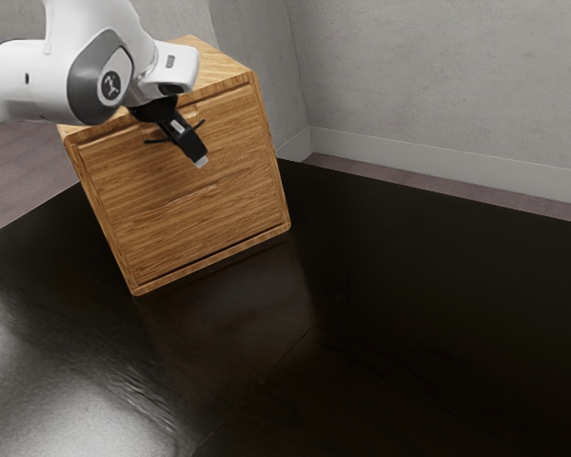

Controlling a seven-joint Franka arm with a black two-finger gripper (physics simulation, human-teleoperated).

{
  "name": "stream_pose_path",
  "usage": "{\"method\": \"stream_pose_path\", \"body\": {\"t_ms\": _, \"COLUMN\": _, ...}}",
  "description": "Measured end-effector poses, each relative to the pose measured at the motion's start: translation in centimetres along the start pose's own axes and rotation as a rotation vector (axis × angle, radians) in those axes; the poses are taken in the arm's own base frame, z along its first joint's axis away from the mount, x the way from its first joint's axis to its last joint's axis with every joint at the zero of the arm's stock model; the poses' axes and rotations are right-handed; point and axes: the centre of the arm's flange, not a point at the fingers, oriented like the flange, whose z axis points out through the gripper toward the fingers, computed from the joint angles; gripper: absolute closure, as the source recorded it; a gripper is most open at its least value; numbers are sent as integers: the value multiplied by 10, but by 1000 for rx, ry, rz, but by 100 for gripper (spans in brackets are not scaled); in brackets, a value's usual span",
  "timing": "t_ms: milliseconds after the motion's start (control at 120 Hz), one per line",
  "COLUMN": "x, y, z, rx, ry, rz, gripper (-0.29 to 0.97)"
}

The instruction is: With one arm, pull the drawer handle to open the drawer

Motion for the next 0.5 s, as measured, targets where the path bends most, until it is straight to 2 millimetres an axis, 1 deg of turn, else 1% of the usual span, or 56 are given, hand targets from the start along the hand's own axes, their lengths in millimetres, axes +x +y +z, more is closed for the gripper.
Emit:
{"method": "stream_pose_path", "body": {"t_ms": 50, "x": -1, "y": 3, "z": -7, "rx": -4, "ry": 11, "rz": 4, "gripper": 11}}
{"method": "stream_pose_path", "body": {"t_ms": 125, "x": -2, "y": 9, "z": -11, "rx": -13, "ry": 17, "rz": 12, "gripper": 7}}
{"method": "stream_pose_path", "body": {"t_ms": 225, "x": 2, "y": 22, "z": -12, "rx": -27, "ry": 22, "rz": 33, "gripper": 1}}
{"method": "stream_pose_path", "body": {"t_ms": 333, "x": 13, "y": 43, "z": -11, "rx": -45, "ry": 27, "rz": 67, "gripper": 0}}
{"method": "stream_pose_path", "body": {"t_ms": 383, "x": 15, "y": 49, "z": -11, "rx": -49, "ry": 29, "rz": 77, "gripper": 0}}
{"method": "stream_pose_path", "body": {"t_ms": 417, "x": 15, "y": 49, "z": -18, "rx": -46, "ry": 38, "rz": 79, "gripper": 0}}
{"method": "stream_pose_path", "body": {"t_ms": 467, "x": 11, "y": 44, "z": -37, "rx": -34, "ry": 64, "rz": 74, "gripper": 0}}
{"method": "stream_pose_path", "body": {"t_ms": 500, "x": 8, "y": 40, "z": -46, "rx": -26, "ry": 74, "rz": 68, "gripper": 0}}
